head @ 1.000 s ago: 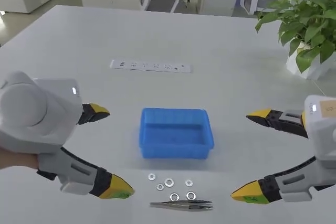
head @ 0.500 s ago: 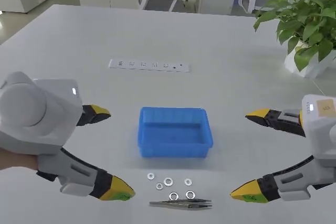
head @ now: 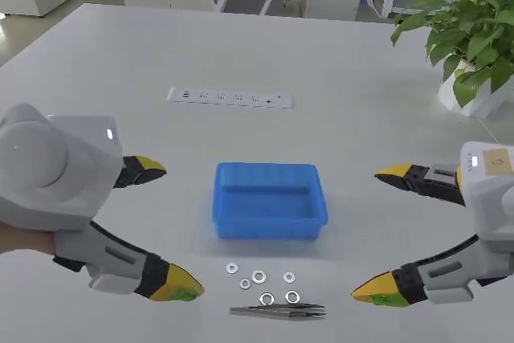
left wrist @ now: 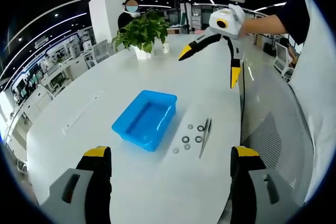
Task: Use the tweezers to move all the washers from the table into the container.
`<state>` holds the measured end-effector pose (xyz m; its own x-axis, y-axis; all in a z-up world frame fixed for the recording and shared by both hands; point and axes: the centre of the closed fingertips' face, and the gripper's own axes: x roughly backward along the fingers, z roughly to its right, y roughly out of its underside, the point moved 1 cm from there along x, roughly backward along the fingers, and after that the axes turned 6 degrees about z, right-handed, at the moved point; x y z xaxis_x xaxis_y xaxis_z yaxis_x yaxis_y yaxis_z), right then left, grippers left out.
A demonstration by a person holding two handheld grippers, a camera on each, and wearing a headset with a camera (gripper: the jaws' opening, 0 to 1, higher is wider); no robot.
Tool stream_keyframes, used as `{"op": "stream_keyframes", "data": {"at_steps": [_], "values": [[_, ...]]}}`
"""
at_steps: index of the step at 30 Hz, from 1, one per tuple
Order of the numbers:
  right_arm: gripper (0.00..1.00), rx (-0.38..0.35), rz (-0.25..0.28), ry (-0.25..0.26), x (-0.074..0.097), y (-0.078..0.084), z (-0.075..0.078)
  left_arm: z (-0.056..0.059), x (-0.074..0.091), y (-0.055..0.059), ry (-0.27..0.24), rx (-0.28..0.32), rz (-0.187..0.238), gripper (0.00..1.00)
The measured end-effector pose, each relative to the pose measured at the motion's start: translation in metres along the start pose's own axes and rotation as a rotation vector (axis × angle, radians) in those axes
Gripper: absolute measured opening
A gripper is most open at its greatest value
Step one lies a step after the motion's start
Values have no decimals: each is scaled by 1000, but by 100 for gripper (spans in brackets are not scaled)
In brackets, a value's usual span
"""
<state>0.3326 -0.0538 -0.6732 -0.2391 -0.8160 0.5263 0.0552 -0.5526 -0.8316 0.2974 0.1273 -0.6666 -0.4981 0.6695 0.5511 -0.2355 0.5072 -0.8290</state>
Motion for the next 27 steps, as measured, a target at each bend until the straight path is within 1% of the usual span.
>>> {"op": "stream_keyframes", "data": {"at_steps": [8, 9, 12, 15, 17, 19, 20, 21, 22, 24, 25, 27], "values": [[96, 1, -2, -2, 0, 0, -1, 0, 1, 1, -4, -9, -4, 100], [96, 1, -2, -1, 0, 0, -1, 0, 1, -1, -9, -21, 3, 100], [97, 9, 3, 18, 0, -1, 3, -1, 1, -2, -14, -25, 11, 100], [97, 11, 5, 23, 0, -1, 5, -2, 1, -1, -18, -36, 9, 100], [96, 16, 4, 17, -1, -1, 3, -2, -1, 0, -23, -50, 10, 100], [96, 22, 2, 14, -3, 0, 2, -2, -3, 0, -25, -66, 20, 100], [95, 24, -1, 13, -4, 1, 1, -2, -4, 0, -23, -62, 24, 100], [93, 30, -8, 12, -5, 3, 1, -1, -5, 1, -18, -50, 26, 100], [91, 38, -7, 10, -6, 3, 0, 0, -6, 2, -16, -49, 29, 100], [87, 31, -9, 1, -8, 4, -2, 3, -10, 5, -9, -54, 30, 99], [87, 20, -15, -8, -10, 7, -5, 5, -12, 6, -7, -54, 24, 98], [86, 18, -18, -27, -16, 10, -12, 12, -15, 11, 20, -43, 14, 95]]}}
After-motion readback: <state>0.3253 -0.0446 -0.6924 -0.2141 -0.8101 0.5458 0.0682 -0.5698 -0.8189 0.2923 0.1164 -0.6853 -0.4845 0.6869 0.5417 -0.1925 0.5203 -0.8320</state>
